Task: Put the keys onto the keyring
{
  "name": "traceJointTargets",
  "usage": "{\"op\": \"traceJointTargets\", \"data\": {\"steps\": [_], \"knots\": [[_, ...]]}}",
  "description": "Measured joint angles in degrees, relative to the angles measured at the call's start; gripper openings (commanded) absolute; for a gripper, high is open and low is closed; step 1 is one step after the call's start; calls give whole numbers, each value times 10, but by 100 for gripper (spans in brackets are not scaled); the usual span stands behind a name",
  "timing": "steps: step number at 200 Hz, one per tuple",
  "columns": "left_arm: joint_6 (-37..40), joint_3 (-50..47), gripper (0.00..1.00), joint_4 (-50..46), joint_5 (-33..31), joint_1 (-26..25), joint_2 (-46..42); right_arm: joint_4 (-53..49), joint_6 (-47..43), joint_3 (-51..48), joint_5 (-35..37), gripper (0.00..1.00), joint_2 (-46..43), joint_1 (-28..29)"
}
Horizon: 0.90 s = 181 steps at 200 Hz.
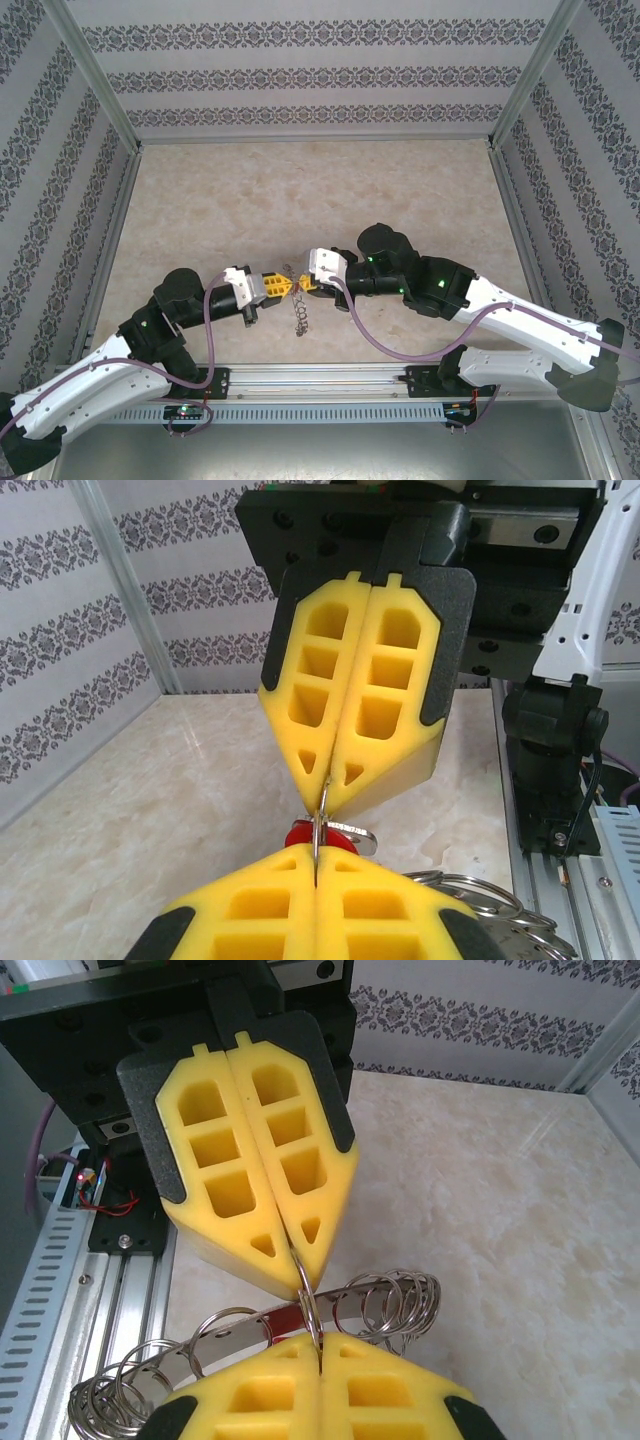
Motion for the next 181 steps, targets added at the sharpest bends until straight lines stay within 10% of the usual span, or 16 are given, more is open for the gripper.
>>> {"op": "traceJointTargets", "data": {"steps": [181], "knots": [[3,2,0,-13,-8,-3,3,-17,-29,10,18,0,8,15]]}}
